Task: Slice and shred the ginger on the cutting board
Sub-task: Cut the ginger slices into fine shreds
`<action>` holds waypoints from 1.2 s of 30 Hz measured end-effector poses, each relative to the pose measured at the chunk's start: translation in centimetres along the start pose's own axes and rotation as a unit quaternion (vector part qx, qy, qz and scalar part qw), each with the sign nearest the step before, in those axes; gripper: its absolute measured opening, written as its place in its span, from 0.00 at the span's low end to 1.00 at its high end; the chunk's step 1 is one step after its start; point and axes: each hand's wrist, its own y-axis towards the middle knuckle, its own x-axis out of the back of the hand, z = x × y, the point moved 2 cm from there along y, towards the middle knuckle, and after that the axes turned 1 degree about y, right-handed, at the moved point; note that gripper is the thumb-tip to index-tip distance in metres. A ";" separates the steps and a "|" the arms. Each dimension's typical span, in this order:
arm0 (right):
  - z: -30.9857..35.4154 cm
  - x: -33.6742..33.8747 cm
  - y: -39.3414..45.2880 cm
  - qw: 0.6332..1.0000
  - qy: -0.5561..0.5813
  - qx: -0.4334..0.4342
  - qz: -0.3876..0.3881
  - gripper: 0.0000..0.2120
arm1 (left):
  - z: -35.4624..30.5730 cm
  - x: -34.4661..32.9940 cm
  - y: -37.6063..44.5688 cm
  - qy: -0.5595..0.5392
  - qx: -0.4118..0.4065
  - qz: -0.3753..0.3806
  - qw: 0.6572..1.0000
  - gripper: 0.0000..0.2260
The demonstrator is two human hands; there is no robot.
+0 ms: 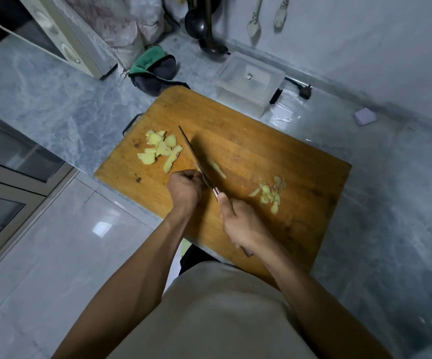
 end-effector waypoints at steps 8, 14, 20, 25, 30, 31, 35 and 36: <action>-0.4 1.3 -0.8 0.997 0.076 -0.024 0.006 0.26 | -0.1 0.2 -0.1 -0.035 0.041 0.008 0.999 0.16; -0.2 0.7 -1.7 0.997 0.074 -0.006 0.001 0.26 | 0.1 -0.1 0.2 -0.062 0.062 0.017 0.996 0.12; 0.2 1.0 -2.1 0.998 0.063 0.004 -0.003 0.27 | 0.1 -0.3 0.3 -0.044 0.055 0.002 0.997 0.14; 0.7 1.0 -2.3 0.999 0.049 0.001 0.001 0.27 | 0.2 -0.5 0.6 -0.043 0.059 -0.001 0.997 0.14; 0.7 0.9 -2.3 0.999 0.050 -0.001 -0.001 0.27 | 0.5 -0.8 0.9 -0.045 0.062 -0.006 0.997 0.17; 0.7 0.9 -2.2 0.999 0.050 -0.001 0.000 0.27 | 0.6 -0.9 1.0 -0.046 0.063 -0.008 0.997 0.18; 0.6 0.7 -2.1 0.999 0.050 -0.006 0.002 0.27 | 0.5 -1.0 0.9 -0.031 0.042 -0.009 0.999 0.18; 0.6 0.7 -2.0 0.998 0.055 -0.010 0.003 0.27 | 0.5 -1.1 1.0 -0.028 0.038 -0.011 0.999 0.18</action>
